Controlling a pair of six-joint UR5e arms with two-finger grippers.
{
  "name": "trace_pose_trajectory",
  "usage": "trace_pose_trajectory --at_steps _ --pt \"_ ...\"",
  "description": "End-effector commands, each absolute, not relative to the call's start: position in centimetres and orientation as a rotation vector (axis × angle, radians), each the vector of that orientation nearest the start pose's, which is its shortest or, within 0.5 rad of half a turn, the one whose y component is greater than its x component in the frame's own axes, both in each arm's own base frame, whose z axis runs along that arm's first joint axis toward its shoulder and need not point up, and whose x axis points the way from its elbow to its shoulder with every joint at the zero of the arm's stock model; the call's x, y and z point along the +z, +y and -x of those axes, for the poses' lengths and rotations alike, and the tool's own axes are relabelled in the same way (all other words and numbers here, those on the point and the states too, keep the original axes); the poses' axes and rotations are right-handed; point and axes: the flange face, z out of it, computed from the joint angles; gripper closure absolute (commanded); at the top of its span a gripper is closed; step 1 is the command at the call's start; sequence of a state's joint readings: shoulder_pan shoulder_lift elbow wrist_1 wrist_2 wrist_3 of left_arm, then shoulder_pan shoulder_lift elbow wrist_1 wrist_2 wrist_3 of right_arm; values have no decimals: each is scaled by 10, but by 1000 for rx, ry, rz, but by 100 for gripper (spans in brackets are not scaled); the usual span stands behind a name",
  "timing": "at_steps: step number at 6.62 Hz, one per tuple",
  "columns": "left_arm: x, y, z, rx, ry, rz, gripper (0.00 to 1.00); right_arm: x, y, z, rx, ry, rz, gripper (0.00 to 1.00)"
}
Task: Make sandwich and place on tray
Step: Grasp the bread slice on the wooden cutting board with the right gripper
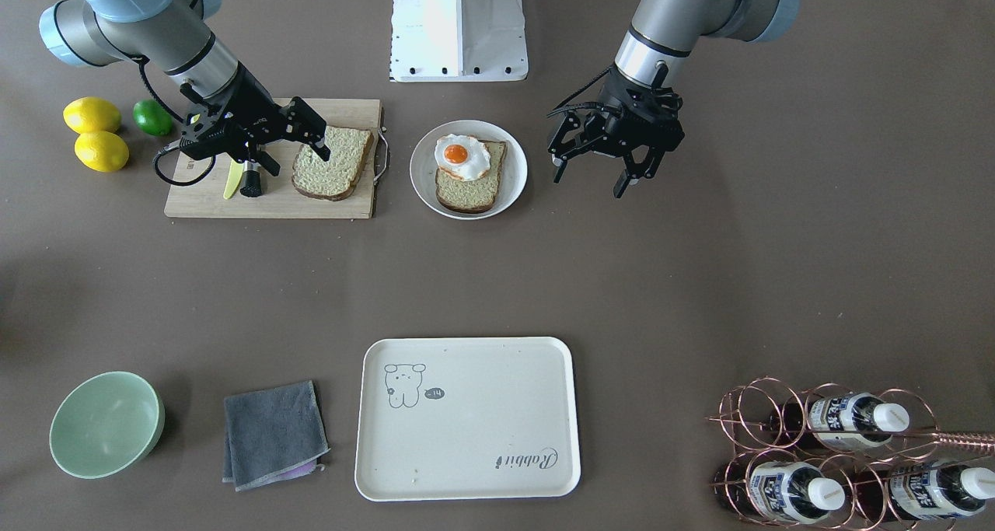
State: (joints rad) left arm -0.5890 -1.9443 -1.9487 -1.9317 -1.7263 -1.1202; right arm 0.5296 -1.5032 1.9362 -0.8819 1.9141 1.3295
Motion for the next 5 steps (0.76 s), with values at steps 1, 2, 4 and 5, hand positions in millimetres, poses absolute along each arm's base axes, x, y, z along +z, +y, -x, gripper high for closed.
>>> trace_pose_trajectory --at_steps 1,2,4,5 --pt "246 -417 -413 -38 1030 -430 2 399 -315 405 37 -1089 -116 1" --pt "247 -418 -414 -38 1027 -430 2 400 -310 409 38 -1086 -113 1" --pt "247 -417 -413 -38 1029 -432 3 401 -301 418 79 -1082 -102 34" --pt "248 -417 -413 -38 1028 -431 3 403 -299 421 75 -1077 -99 36"
